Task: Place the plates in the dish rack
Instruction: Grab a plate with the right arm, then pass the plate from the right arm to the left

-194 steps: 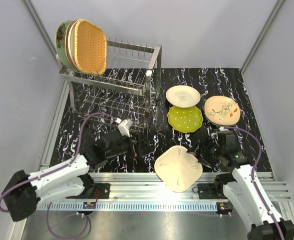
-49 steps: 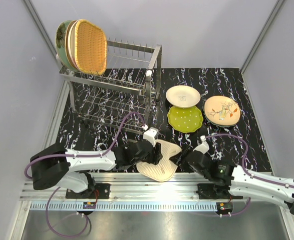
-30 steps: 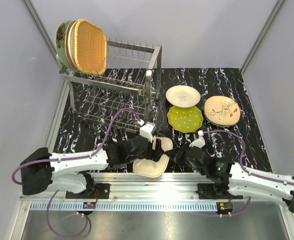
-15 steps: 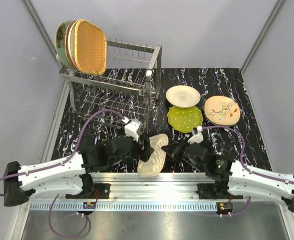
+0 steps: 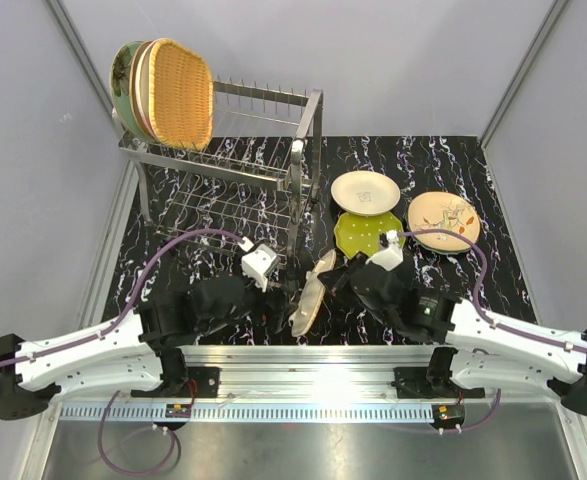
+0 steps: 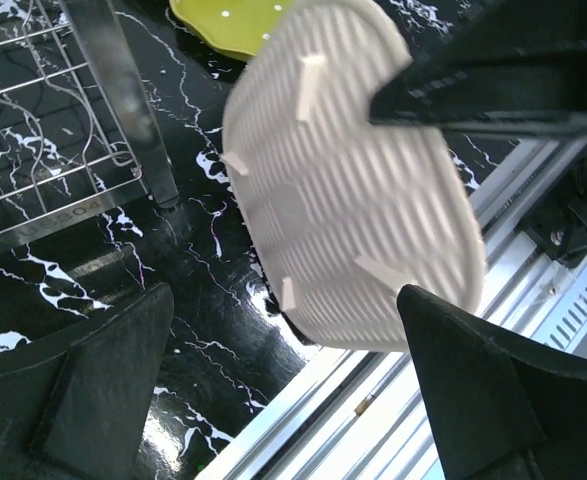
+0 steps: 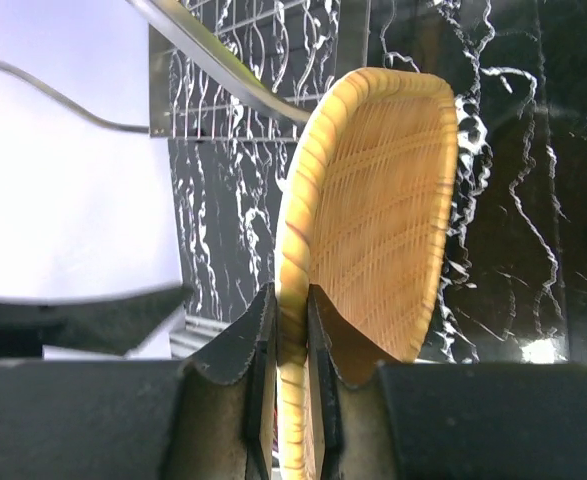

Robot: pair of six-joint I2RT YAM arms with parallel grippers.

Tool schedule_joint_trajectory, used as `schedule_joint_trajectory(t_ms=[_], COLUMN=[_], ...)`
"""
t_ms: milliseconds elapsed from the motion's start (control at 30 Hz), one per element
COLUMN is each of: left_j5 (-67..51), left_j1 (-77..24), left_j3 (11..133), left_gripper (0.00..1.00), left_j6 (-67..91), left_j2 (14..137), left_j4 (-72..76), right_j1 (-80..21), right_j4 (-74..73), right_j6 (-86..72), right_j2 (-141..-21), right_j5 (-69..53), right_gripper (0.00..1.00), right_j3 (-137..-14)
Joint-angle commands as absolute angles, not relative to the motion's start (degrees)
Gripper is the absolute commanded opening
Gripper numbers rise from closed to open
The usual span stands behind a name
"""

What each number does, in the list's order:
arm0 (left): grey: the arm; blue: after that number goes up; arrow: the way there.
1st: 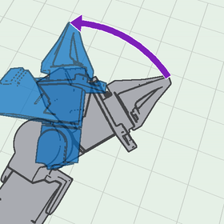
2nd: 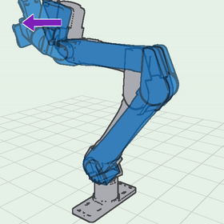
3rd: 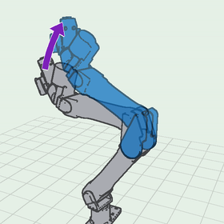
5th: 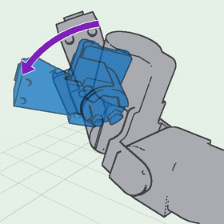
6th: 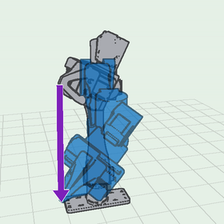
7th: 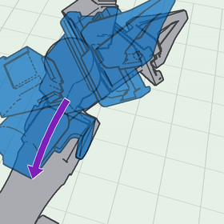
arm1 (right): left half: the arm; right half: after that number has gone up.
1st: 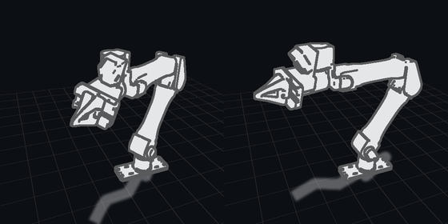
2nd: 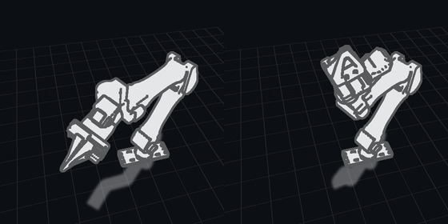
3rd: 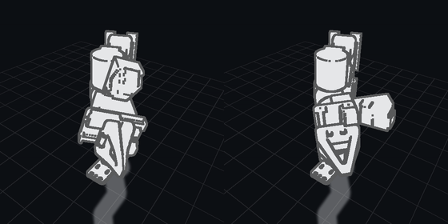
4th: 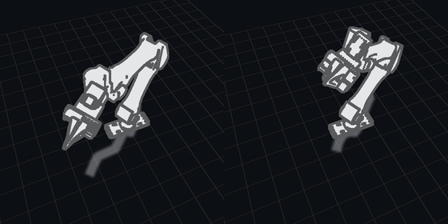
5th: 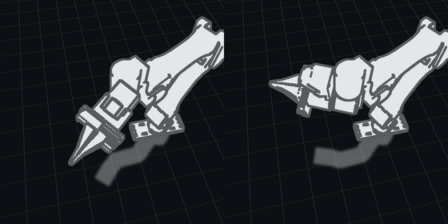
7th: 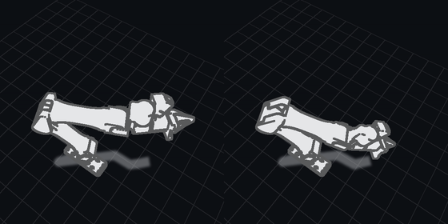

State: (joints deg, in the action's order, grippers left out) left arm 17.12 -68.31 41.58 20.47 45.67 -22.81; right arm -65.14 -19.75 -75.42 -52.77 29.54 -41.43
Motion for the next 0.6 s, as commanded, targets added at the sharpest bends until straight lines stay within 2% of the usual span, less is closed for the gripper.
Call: schedule_joint_trajectory(t_ms=[0,133,400,567], left_j5=[14.2,13.9,14.6,17.2], left_j1=[-69.8,-71.2,-73.5,-76.4], left_j3=[45.9,46.4,46.7,47.1], left_gripper=[0.99,0.99,0.99,0.99], left_j6=[16.8,17.1,17.8,18.5], left_j2=[45.7,46.4,47.4,51.1], left_j4=[-23.6,-24.1,-23.7,-22.8], right_j1=[-65.6,-65.6,-65.5,-65.5], right_j4=[-21.7,-22.4,-28.7,-27.7], right_j6=[-76.5,-78.4,-82.2,-82.0], right_j2=[-57.3,-61.8,-65.3,-66.2], right_j5=[34.7,34.8,38.1,38.3], right_gripper=[0.0,0.0,0.0,0.0], right_j3=[-51.0,-53.4,-57.6,-58.2])
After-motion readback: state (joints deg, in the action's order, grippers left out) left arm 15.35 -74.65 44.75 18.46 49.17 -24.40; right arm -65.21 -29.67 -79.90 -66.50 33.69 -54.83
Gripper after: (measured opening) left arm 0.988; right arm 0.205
